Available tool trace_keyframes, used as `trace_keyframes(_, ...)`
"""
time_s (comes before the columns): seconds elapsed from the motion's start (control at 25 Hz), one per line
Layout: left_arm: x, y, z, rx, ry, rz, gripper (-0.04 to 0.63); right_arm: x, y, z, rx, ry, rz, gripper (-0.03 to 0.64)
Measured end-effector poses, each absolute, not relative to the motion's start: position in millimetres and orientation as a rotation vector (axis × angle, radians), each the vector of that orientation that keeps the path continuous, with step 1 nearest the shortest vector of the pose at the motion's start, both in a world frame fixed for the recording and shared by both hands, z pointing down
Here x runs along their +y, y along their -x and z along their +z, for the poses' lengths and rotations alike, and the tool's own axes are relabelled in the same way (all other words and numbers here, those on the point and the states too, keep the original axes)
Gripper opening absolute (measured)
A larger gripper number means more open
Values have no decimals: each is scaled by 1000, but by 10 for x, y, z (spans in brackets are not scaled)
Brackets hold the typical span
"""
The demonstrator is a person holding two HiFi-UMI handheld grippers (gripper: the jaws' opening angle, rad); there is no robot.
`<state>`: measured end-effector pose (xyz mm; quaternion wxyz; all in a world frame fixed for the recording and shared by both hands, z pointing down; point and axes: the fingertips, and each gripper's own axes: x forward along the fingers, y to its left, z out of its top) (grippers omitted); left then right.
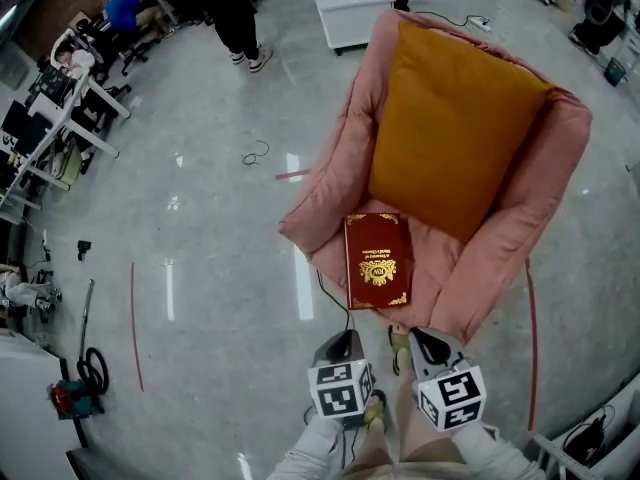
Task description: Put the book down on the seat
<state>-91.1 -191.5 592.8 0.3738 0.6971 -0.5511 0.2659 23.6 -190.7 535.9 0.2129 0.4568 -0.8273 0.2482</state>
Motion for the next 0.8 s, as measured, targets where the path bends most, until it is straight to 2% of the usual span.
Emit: trace_keyframes(0.8,-1193,1064,5065,-1451,-1877,610,6,-1156,9,4842,-2365,-1208,598,5)
